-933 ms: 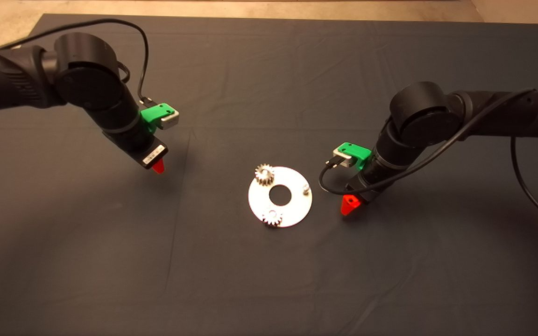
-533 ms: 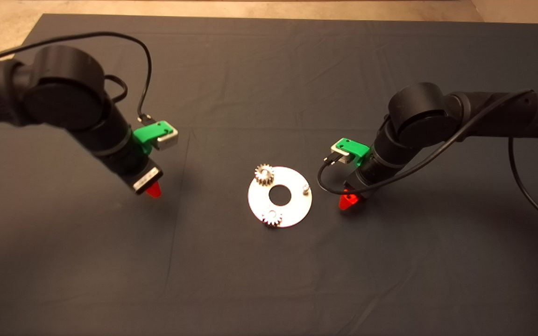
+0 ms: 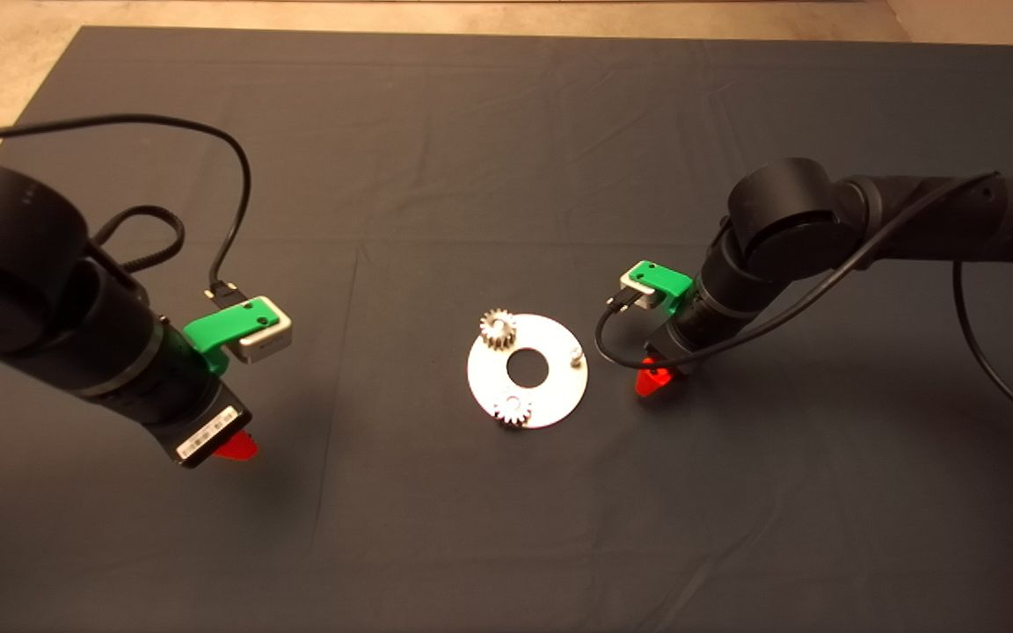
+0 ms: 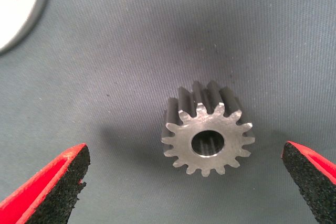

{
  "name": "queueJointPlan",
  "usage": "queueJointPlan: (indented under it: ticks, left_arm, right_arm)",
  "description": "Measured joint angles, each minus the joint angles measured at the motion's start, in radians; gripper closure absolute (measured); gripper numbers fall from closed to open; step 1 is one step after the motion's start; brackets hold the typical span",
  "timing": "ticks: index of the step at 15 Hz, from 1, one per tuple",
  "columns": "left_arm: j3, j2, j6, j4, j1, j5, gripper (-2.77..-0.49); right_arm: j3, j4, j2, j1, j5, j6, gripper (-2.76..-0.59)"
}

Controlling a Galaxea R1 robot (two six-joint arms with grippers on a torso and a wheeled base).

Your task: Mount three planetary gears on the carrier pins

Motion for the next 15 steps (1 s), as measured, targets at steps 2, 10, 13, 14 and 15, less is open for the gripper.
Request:
queueJointPlan:
  ticks: [2,10,13,14,15]
  left_arm:
    - [0.014,-0.020,-0.004,-0.001,0.000,0.000,-1.60]
    - [0.041,-0.068,-0.011,-0.002,0.000,0.000,-1.60]
    - [0.041,-0.080,-0.015,-0.002,0.000,0.000,-1.60]
    - [0.041,-0.080,-0.015,-0.002,0.000,0.000,-1.60]
    - [0.042,-0.083,-0.015,-0.002,0.000,0.000,-1.60]
  right_arm:
    - [0.000,0.000,0.001,-0.006,0.000,0.000,-2.73]
    - [0.000,-0.019,0.010,-0.020,0.000,-0.007,-2.60]
    - [-0.001,-0.025,0.013,-0.020,0.000,-0.009,-2.48]
    - [-0.004,-0.028,0.014,-0.020,0.000,-0.010,-2.40]
    - [-0.010,-0.033,0.014,-0.020,0.000,-0.011,-2.38]
